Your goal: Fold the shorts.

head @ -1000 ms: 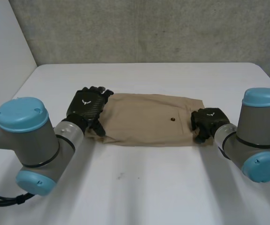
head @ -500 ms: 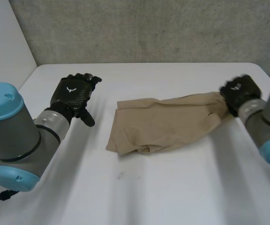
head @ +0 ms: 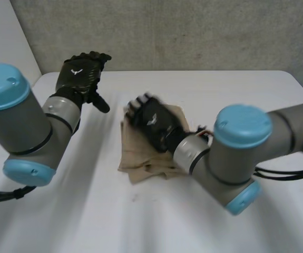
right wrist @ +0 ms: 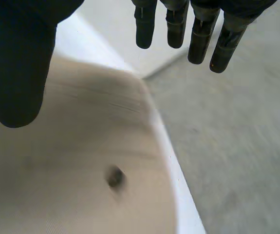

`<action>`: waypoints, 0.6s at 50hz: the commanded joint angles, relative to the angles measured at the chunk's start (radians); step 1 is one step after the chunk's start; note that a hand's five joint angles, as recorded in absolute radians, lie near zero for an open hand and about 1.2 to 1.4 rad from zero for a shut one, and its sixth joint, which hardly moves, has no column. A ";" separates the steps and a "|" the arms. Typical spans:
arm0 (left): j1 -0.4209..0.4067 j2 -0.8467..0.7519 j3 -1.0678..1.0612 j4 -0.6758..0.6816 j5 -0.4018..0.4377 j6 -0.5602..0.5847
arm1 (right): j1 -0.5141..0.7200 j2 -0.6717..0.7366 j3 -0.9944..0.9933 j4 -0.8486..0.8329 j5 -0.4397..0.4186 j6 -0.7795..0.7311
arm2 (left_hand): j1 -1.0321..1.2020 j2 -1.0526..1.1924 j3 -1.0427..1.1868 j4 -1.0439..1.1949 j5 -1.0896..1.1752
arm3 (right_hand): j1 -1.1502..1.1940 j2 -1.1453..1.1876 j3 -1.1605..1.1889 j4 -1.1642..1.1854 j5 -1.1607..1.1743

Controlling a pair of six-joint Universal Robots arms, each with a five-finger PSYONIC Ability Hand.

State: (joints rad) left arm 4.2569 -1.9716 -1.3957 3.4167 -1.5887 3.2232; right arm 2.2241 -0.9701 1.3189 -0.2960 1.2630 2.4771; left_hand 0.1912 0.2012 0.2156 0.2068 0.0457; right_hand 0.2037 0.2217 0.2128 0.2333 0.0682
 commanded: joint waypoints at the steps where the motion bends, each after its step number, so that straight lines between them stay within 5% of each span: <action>1: -0.078 -0.141 0.151 -0.100 0.004 0.001 | -0.136 -0.075 -0.070 0.056 0.070 0.662 | -0.010 -0.020 -0.034 -0.026 -0.039 | -0.029 -0.047 -0.038 -0.059 -0.068; 13: -0.149 -0.372 0.310 -0.249 -0.007 0.007 | -0.178 0.177 -0.297 0.380 0.058 0.688 | 0.028 0.018 0.004 0.013 -0.001 | -0.029 -0.047 -0.038 -0.059 -0.068; 18: -0.140 -0.435 0.320 -0.361 -0.097 0.021 | -0.178 0.269 -0.354 0.482 0.067 0.629 | 0.031 0.021 0.007 0.016 0.002 | -0.029 -0.047 -0.038 -0.059 -0.068; 25: -0.150 -0.435 0.294 -0.404 -0.128 0.145 | -0.175 0.294 -0.366 0.506 0.194 0.433 | 0.016 0.006 -0.008 0.001 -0.013 | -0.029 -0.047 -0.038 -0.059 -0.068; 30: -0.163 -0.394 0.279 -0.402 -0.123 0.159 | -0.164 0.236 -0.351 0.509 0.208 0.356 | 0.008 -0.002 -0.017 -0.008 -0.021 | -0.029 -0.047 -0.038 -0.059 -0.068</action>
State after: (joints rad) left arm 4.1099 -2.4087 -1.0947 3.0139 -1.7154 3.3432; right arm 2.0505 -0.6742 0.9490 0.2169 1.4286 2.9404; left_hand 0.1906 0.2012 0.2156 0.2068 0.0458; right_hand 0.1659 0.2099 0.2126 0.2333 0.0668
